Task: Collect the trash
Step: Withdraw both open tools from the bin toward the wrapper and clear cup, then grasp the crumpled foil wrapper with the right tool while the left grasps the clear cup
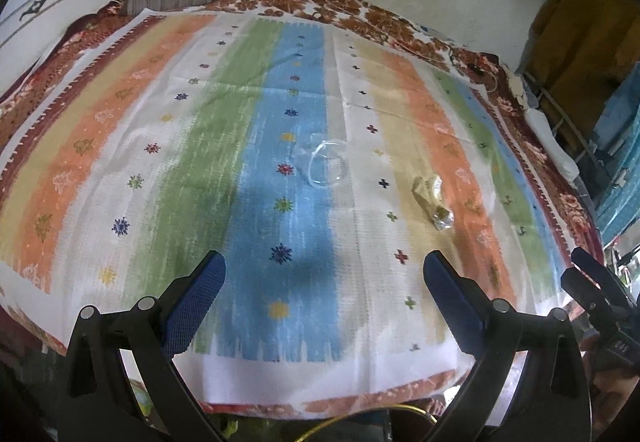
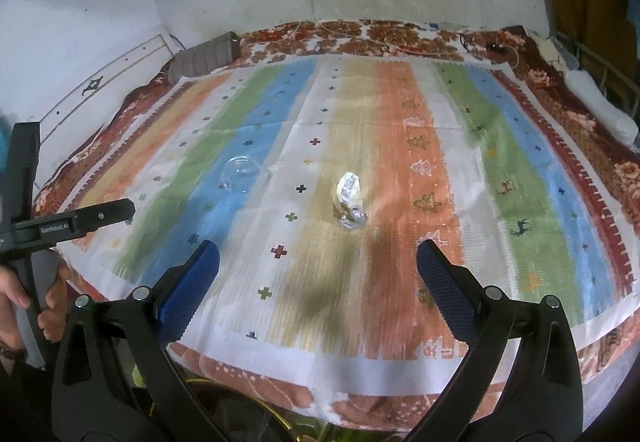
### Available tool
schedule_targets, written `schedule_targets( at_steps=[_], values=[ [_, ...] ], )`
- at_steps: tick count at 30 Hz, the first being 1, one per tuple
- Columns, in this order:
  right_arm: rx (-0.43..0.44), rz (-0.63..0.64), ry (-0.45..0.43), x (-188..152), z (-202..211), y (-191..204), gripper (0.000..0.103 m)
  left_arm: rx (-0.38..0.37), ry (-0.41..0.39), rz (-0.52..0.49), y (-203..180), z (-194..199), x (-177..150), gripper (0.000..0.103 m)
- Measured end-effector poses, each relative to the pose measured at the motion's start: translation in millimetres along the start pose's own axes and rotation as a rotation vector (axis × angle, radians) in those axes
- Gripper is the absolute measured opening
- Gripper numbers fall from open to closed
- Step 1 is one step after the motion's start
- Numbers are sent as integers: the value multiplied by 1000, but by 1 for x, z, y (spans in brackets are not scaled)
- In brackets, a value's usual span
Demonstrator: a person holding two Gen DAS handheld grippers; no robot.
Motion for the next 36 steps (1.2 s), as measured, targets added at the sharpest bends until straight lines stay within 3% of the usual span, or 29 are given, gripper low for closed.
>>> schedule_targets(
  at_steps=[6, 15, 23, 36],
  values=[
    [13, -24, 27, 4, -23, -5, 94, 37, 9, -40, 6, -22, 8, 97],
    [22, -62, 96, 7, -64, -9, 89, 9, 35, -72, 6, -50, 17, 97],
    [-14, -57, 130, 12, -101, -10, 83, 19, 61, -36, 22, -86, 23, 96],
    [-77, -49, 199, 21, -165, -25, 56, 14, 103, -80, 22, -130, 37, 86]
  ],
)
Point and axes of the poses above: each gripper's, at about its wrist camera, not at the fingertips, and z roughly against the way its jaws point, y to its left, x to its top, the point moved 6 cm from there along -z, roughly the way its jaws point, and after that the axes turned 11 degrees about -z, right-handed, at the moved point
